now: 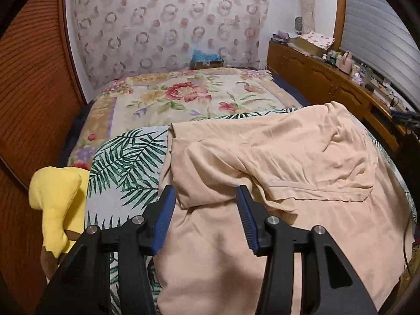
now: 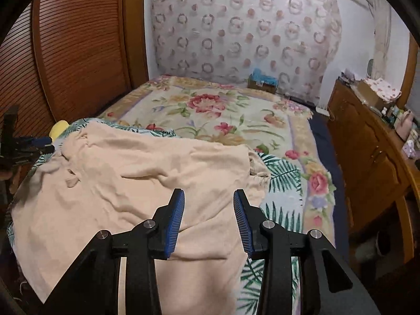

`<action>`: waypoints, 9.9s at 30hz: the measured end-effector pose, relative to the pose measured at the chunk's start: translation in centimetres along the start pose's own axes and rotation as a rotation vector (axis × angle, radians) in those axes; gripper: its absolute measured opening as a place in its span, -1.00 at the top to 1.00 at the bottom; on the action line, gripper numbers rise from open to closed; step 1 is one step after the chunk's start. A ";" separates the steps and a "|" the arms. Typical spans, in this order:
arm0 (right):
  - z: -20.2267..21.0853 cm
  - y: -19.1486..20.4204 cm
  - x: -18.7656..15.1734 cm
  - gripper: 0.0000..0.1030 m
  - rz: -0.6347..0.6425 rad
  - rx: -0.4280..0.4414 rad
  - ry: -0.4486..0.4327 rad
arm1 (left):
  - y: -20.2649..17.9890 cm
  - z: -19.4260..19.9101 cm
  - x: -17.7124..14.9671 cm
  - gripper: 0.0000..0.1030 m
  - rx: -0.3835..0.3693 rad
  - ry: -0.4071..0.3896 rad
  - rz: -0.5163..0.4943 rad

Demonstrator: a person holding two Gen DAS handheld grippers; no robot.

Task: Fold small clothes

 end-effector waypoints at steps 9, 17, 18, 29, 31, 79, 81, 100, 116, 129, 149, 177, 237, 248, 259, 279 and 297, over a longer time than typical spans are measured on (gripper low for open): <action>3.2 1.0 -1.9 0.21 0.011 0.007 -0.014 | -3.6 0.6 -0.1 0.05 -0.048 -0.041 -0.027; -2.0 1.0 -5.0 0.08 -0.069 0.080 0.068 | -5.9 -3.4 0.4 0.05 -0.113 0.077 0.026; -3.1 1.1 -5.4 0.08 -0.078 0.090 0.077 | -6.0 -3.9 0.3 0.05 -0.113 0.095 0.032; -10.2 2.9 -7.6 0.08 -0.169 0.150 0.181 | -7.0 -6.4 0.4 0.28 -0.153 0.164 0.067; -10.3 3.0 -7.5 0.08 -0.183 0.146 0.176 | -7.0 -6.6 0.5 0.39 -0.151 0.159 0.075; 6.5 8.1 -15.5 1.00 -0.043 0.318 -0.039 | -10.3 17.4 -12.4 0.92 -0.188 -0.124 0.021; 6.4 8.2 -16.3 1.00 -0.041 0.313 -0.018 | -10.2 16.4 -13.2 0.92 -0.177 -0.099 0.023; 4.0 9.0 -17.7 1.00 -0.038 0.238 0.072 | -6.4 14.6 -13.6 0.10 -0.133 -0.085 0.101; 0.2 7.2 -17.6 0.02 -0.160 0.172 0.094 | -3.8 4.2 -11.1 0.30 0.004 0.082 0.071; 0.8 10.0 -16.9 0.96 -0.055 0.144 0.051 | -4.3 3.6 -11.1 0.86 0.048 0.069 0.029; 7.7 9.0 -18.1 0.96 -0.090 0.174 0.012 | -2.6 8.4 -11.6 0.91 0.000 -0.005 0.077; 6.3 7.1 -18.9 0.25 -0.100 0.104 0.044 | 1.7 8.5 -16.8 -0.02 -0.059 0.086 0.285; 7.6 5.4 -22.7 0.97 -0.154 0.143 0.055 | -19.5 5.2 -9.7 0.05 -0.218 0.117 -0.175; 11.8 2.1 -26.7 0.97 -0.189 -0.005 0.133 | -18.2 4.9 -10.4 0.05 -0.204 0.109 -0.151; 12.3 2.4 -21.6 0.38 -0.152 -0.008 0.007 | -17.1 4.0 -10.8 0.04 -0.155 0.100 -0.145; 3.8 4.6 -18.3 0.82 -0.144 0.141 0.057 | -16.3 1.1 -4.8 -0.18 -0.151 0.091 -0.127; 8.2 4.6 -20.4 0.84 -0.190 0.204 -0.064 | -24.2 3.3 5.7 0.90 -0.238 -0.025 -0.232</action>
Point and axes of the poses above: each gripper's, at about its wrist camera, not at the fingertips, and z roughly against the way its jaws point, y to its left, x to its top, the point moved 6 cm from there along -z, roughly the way its jaws point, and after that the axes turned 4 degrees about x, right-handed, at the moved point
